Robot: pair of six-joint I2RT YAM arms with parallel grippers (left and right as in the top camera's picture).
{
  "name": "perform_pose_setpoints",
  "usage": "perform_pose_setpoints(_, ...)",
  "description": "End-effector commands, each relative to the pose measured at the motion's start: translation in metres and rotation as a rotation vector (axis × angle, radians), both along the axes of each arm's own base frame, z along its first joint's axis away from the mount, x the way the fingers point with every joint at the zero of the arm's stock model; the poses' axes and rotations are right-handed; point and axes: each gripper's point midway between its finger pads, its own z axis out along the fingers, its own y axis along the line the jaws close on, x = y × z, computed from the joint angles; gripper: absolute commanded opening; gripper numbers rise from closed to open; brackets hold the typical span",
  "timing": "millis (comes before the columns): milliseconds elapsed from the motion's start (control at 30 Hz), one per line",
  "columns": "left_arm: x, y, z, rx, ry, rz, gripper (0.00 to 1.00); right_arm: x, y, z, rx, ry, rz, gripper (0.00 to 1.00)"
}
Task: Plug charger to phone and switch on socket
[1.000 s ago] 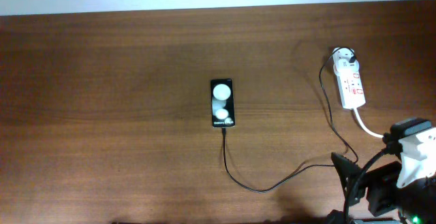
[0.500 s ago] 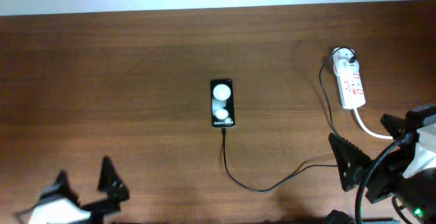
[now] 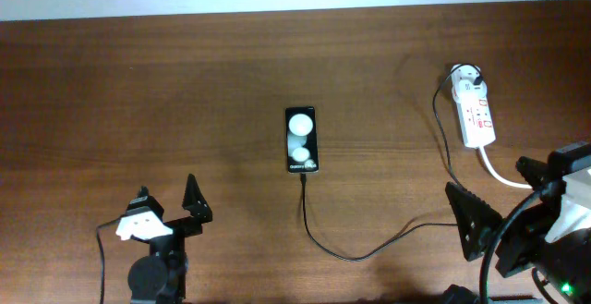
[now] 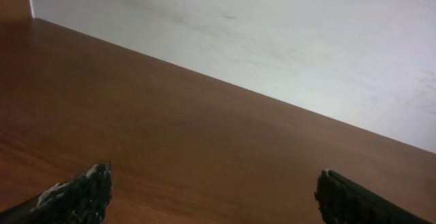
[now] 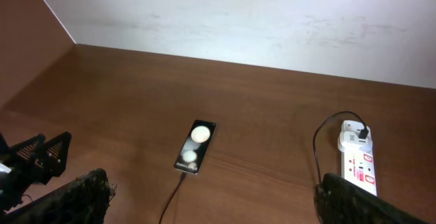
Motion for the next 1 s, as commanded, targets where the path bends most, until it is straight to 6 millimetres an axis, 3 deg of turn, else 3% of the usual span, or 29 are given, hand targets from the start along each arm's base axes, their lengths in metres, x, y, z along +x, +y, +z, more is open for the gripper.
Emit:
perform_pose_setpoints(0,0.001,-0.011,-0.005,0.005,0.010,-0.068,0.99,0.001,-0.002,0.001,-0.004,-0.005,-0.012,0.99)
perform_pose_setpoints(67,0.002,-0.013,-0.008,0.028,0.027,-0.079,0.99,0.001,-0.002,-0.001,-0.012,0.004,-0.012,0.99)
perform_pose_setpoints(133,0.003,-0.025,-0.019,0.178,0.080,-0.162,0.99,0.001,-0.002,-0.007,-0.020,0.032,-0.018,1.00)
perform_pose_setpoints(233,0.004,-0.025,-0.027,0.180,0.117,-0.165,0.99,0.010,0.006,-0.023,-0.030,0.094,-0.034,0.97)
perform_pose_setpoints(433,0.004,-0.025,-0.027,0.180,0.116,-0.165,0.99,0.059,0.044,-0.076,-0.124,0.310,-0.139,0.98)
perform_pose_setpoints(500,0.004,-0.025,-0.027,0.180,0.116,-0.165,0.99,0.077,0.040,-0.084,-0.061,0.338,-0.314,0.99)
perform_pose_setpoints(567,0.004,-0.025,-0.027,0.180,0.116,-0.165,0.99,0.086,0.038,-0.089,0.065,0.363,-0.466,0.99)
perform_pose_setpoints(700,0.004,-0.025,-0.026,0.180,0.111,-0.166,0.99,0.088,0.039,-0.093,0.073,0.376,-0.488,0.99)
perform_pose_setpoints(833,0.001,-0.024,-0.002,0.178,0.007,-0.154,0.99,0.085,0.035,-0.096,0.140,0.401,-0.557,0.99)
perform_pose_setpoints(967,0.001,-0.005,-0.004,0.177,0.022,-0.077,0.99,0.086,0.026,-0.093,0.227,0.379,-0.666,0.99)
